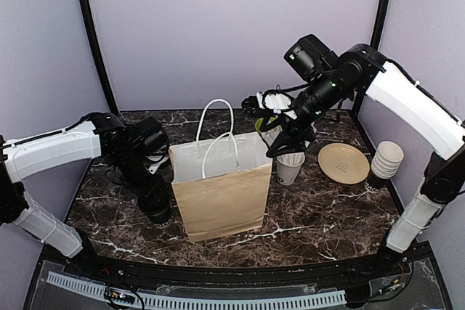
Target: Pack the takeout coffee
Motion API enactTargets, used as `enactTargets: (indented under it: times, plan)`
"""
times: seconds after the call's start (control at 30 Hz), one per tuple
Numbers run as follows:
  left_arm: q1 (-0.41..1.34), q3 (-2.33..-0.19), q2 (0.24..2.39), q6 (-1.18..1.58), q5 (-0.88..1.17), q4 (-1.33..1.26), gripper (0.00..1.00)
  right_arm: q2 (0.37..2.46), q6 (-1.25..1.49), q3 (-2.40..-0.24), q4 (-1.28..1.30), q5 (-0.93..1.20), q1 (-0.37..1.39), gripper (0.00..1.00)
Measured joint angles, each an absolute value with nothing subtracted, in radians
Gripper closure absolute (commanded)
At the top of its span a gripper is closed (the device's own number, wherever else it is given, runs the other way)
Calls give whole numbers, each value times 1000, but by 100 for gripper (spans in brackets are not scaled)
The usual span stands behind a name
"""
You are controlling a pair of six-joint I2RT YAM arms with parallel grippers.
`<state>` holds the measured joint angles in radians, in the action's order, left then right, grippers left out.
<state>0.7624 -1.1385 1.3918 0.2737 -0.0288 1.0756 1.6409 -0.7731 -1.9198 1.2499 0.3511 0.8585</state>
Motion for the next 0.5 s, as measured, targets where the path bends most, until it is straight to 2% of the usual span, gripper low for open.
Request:
enactTargets:
  times: [0.27, 0.5]
  plan:
    - [762, -1187, 1327, 274, -16, 1120, 31, 1660, -719, -2071, 1235, 396, 834, 30]
    - [762, -1308, 1311, 279, -51, 1190, 32, 1815, -586, -2213, 1146, 415, 832, 34]
